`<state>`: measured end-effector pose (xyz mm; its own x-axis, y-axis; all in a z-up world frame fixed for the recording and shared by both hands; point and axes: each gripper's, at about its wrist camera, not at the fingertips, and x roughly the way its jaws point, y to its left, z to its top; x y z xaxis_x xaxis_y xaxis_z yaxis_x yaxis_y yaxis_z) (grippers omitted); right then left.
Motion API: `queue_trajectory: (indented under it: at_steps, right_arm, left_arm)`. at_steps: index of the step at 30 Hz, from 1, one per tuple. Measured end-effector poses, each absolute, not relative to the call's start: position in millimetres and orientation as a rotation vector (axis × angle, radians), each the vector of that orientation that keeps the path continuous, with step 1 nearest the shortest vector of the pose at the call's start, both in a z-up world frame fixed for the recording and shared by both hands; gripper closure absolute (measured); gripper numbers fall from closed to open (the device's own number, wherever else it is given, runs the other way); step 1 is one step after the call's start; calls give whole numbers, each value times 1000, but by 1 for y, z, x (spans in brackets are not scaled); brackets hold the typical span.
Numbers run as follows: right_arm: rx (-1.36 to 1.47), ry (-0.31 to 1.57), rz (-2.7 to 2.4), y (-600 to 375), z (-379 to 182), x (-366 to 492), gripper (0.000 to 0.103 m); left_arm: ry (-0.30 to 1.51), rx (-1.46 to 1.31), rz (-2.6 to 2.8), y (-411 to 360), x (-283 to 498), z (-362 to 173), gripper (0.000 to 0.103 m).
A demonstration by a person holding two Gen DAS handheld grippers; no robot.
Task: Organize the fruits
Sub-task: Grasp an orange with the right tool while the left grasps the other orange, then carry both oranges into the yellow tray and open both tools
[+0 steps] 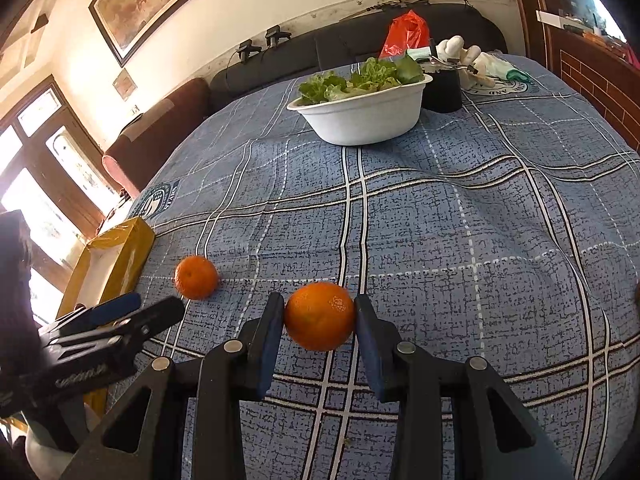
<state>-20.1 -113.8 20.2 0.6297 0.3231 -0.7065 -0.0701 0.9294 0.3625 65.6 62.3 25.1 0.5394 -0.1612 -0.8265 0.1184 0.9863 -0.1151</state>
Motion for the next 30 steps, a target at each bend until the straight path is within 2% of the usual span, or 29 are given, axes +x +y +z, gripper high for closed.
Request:
queue_trajectory:
  at_steps: [10, 12, 13, 30]
  right_arm:
    - [307, 876, 229, -111, 19, -17, 64]
    - [306, 879, 229, -110, 18, -16, 64]
    - [304, 880, 230, -110, 18, -16, 64]
    - [314, 862, 232, -111, 19, -18, 64]
  left_arm:
    - [977, 46, -149, 41, 85, 6, 36]
    - [967, 60, -132, 40, 84, 7, 59]
    - [967, 53, -135, 42, 83, 8, 66]
    - [883, -13, -150, 62, 16, 42, 66]
